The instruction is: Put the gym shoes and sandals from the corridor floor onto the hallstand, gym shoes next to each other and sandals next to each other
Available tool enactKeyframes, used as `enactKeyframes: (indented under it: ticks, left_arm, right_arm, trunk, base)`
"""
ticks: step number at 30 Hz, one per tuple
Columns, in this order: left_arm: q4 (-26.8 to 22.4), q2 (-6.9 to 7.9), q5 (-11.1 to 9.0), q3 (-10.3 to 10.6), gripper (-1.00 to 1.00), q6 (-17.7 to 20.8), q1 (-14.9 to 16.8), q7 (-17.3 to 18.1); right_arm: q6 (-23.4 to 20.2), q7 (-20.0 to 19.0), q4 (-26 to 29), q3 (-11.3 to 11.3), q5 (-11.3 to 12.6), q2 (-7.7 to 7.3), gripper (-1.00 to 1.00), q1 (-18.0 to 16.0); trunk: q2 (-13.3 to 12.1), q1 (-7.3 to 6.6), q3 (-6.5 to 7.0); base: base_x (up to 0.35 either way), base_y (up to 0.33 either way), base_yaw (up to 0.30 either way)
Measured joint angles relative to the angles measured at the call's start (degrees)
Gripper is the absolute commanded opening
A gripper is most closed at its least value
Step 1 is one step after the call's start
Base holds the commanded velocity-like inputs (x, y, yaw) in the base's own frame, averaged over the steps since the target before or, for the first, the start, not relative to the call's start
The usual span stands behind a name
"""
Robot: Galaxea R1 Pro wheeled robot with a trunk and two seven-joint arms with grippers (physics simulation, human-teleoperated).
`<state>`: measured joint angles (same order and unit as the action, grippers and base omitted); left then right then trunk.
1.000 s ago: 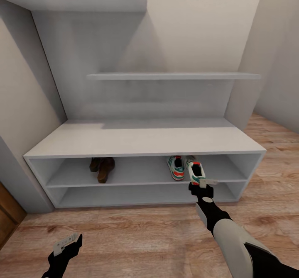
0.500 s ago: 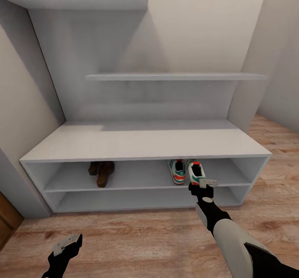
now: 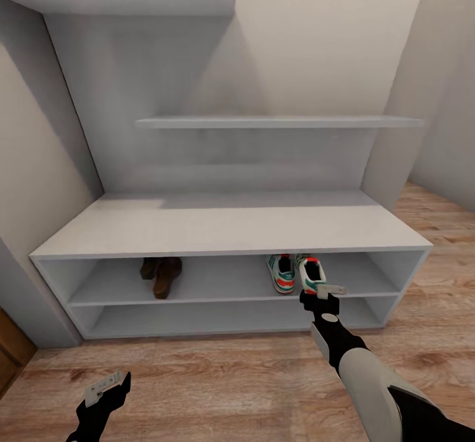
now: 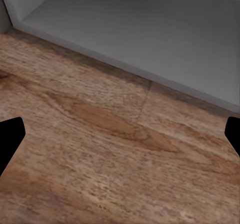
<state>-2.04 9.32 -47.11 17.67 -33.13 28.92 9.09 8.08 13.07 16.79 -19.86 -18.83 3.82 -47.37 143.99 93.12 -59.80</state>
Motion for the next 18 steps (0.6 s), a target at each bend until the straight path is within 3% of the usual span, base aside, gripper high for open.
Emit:
enactKeyframes:
  ticks: [18]
  left_arm:
    - [0.0,-0.05,0.0,0.0,1.00,0.0,0.0,0.0]
  right_arm:
    - [0.0,0.0,0.0,0.1,0.0,-0.16,-1.00,0.0]
  trunk:
    - [0.0,0.00,0.00]
  base:
    - [0.000,-0.029,0.000]
